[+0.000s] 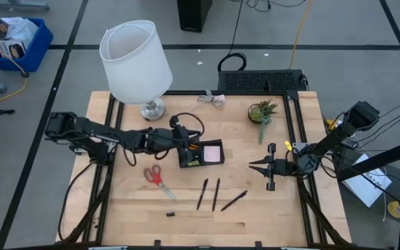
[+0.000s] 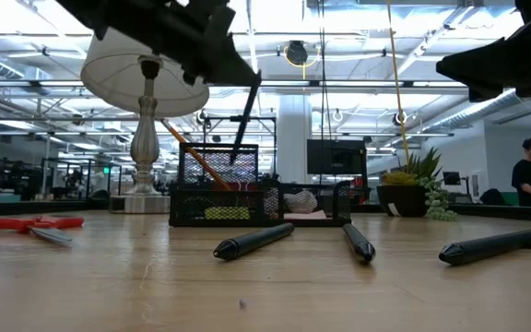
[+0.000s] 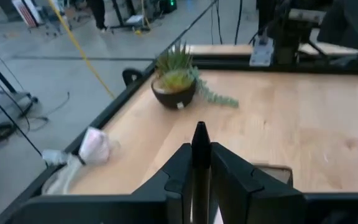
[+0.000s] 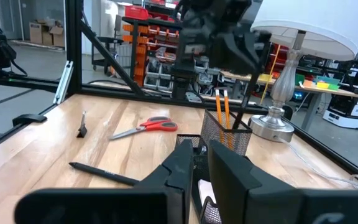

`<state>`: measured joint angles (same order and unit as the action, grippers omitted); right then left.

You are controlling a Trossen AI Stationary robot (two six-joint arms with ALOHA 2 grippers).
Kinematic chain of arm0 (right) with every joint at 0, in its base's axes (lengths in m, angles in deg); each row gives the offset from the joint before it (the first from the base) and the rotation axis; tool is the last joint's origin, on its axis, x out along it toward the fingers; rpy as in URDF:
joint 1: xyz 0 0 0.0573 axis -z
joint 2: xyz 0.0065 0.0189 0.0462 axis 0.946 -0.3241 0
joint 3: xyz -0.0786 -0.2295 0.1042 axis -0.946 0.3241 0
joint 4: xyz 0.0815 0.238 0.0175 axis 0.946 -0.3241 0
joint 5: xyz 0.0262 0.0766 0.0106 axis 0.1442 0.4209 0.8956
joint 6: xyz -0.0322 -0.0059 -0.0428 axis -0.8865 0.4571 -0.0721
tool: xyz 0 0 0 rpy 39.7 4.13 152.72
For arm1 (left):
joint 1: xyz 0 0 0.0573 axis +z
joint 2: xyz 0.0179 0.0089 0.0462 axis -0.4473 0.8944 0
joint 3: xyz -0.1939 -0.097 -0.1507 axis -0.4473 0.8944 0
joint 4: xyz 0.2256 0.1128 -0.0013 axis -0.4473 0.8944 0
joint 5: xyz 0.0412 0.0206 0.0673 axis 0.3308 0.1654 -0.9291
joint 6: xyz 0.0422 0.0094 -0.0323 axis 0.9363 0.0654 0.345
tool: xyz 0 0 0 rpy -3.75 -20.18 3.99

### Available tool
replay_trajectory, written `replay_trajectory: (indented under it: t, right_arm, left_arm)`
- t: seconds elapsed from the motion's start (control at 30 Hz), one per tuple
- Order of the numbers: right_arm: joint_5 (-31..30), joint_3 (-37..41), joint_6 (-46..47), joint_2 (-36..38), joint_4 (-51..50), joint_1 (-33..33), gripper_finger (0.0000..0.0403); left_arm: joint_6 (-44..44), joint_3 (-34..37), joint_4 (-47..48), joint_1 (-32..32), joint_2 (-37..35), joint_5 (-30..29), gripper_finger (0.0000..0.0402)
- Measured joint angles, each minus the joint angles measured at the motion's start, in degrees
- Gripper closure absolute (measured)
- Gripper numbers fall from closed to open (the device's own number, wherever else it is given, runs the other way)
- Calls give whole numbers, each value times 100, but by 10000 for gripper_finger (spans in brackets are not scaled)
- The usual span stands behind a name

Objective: Pick and place office supplies into organizer
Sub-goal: Put the black pen into the black desk organizer, then put the red scissors into the black desk organizer

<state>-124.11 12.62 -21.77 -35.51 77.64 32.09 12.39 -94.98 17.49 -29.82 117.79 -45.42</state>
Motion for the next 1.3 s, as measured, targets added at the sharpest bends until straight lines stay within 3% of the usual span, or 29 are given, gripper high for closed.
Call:
replay_trajectory:
  t: [0.57, 0.9, 1.13, 1.3]
  right_arm:
    - [0, 0, -1, 0, -4, 2, 360]
    - [0, 0, 0, 0, -2, 1, 360]
    - [0, 0, 0, -1, -2, 2, 360]
    - [0, 0, 0, 0, -2, 2, 360]
  left_arm:
    - [-668, 285, -212, 18, 105, 130, 336]
    - [-1029, 286, 364, -64, 103, 184, 246]
    - [-823, 289, 961, -771, -294, 133, 216]
    - [-733, 283, 1939, -1381, -777, 249, 215]
